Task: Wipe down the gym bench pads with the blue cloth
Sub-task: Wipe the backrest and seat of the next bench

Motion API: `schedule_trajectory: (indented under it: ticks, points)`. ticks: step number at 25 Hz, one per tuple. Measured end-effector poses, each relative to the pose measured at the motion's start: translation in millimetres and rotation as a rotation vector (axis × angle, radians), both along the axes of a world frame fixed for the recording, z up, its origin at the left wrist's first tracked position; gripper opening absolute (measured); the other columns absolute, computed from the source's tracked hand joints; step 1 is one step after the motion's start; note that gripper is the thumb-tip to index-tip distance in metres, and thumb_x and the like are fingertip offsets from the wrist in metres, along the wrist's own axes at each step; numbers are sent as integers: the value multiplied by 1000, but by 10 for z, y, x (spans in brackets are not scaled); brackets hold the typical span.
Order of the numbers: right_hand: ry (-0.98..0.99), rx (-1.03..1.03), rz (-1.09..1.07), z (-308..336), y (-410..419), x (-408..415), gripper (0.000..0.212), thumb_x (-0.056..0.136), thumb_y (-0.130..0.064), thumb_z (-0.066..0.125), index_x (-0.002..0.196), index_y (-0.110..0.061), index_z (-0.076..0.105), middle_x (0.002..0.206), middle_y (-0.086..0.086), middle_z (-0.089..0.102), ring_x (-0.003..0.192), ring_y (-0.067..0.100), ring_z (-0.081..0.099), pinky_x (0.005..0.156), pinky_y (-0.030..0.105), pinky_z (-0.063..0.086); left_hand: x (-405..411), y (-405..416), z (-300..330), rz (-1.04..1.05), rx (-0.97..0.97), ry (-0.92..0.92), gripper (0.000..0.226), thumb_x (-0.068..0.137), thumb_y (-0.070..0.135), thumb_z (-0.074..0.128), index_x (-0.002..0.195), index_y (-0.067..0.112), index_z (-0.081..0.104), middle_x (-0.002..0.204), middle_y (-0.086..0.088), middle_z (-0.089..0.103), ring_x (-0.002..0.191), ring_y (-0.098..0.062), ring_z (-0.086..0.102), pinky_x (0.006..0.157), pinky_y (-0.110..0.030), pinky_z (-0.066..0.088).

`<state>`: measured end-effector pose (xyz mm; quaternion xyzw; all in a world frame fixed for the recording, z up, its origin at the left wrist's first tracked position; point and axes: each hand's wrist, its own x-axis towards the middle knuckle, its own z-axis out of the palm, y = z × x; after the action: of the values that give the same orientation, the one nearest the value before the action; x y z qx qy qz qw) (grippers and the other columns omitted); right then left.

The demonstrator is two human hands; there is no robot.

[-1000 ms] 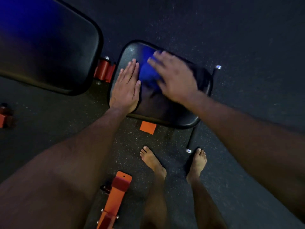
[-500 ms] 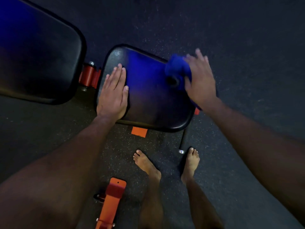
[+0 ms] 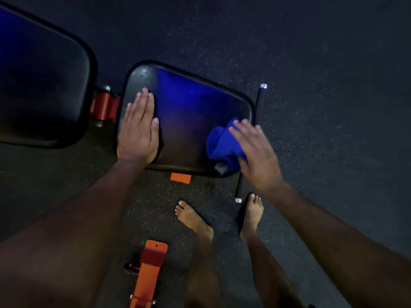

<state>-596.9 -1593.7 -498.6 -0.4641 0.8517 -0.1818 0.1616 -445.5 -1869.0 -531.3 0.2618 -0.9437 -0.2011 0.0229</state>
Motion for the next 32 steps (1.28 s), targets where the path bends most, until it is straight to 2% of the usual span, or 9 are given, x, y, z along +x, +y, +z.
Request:
schedule_trajectory:
  ticks: [6,10,12,17,21,24,27,30,32]
  points:
    - [-188,-158,-397,-38,-719,-663,51,92,-6,50,143,-12,49,146,6,51,135,24,45,115,37,34,-2,-30,20,-17,25,-49,61,107,30,23,162,7,18,171,-7,13,158,-20,10,129,-38,6]
    - [-286,-149,-350,751,-316,-437,45,96,-10,58,140,-17,52,141,0,54,128,14,48,103,9,27,-117,-14,505,-46,104,-303,61,110,30,29,163,8,9,172,-8,3,158,-20,1,129,-40,3]
    - [-313,-148,-284,1358,-25,-253,44,95,-11,61,138,-17,54,136,1,55,124,12,50,104,6,27,-153,174,1061,79,270,-401,63,109,29,40,163,12,13,172,-8,8,158,-24,9,129,-44,7]
    - [-405,-210,-304,2838,419,201,44,95,-15,64,134,-31,54,125,-5,52,118,-8,47,106,13,33,106,1154,2610,261,946,-53,72,99,45,63,160,31,29,162,2,37,147,-16,37,120,-39,32]
    - [-480,-326,-236,3792,425,471,40,96,-17,64,130,-34,52,128,-10,58,123,5,54,106,26,40,360,1606,3548,131,1206,107,90,77,59,76,152,44,28,153,16,43,140,-1,43,114,-23,37]
    - [-512,-338,-149,4279,384,509,39,93,-14,67,125,-32,54,120,-15,63,114,9,61,98,28,46,327,1616,3943,106,1189,171,92,80,37,86,151,41,28,151,9,47,135,-1,49,102,-18,47]
    - [-524,-360,-97,4675,404,370,42,87,-9,71,116,-31,51,113,-17,65,108,6,64,93,27,49,116,1514,4362,36,910,282,98,75,33,89,154,38,31,153,6,39,139,1,44,114,-19,37]
    - [-536,-367,-64,4958,503,62,48,77,-20,74,116,-31,48,116,-14,66,112,5,63,96,29,50,-224,1486,4791,-70,596,346,57,72,46,74,125,40,53,150,12,43,141,-5,41,117,-22,30]
    - [-546,-312,-27,5090,604,-210,61,71,-28,74,123,-36,43,115,-14,68,109,3,64,96,29,50,-464,1534,4961,-141,566,352,42,77,42,75,113,44,53,130,20,60,125,-2,53,107,-27,42]
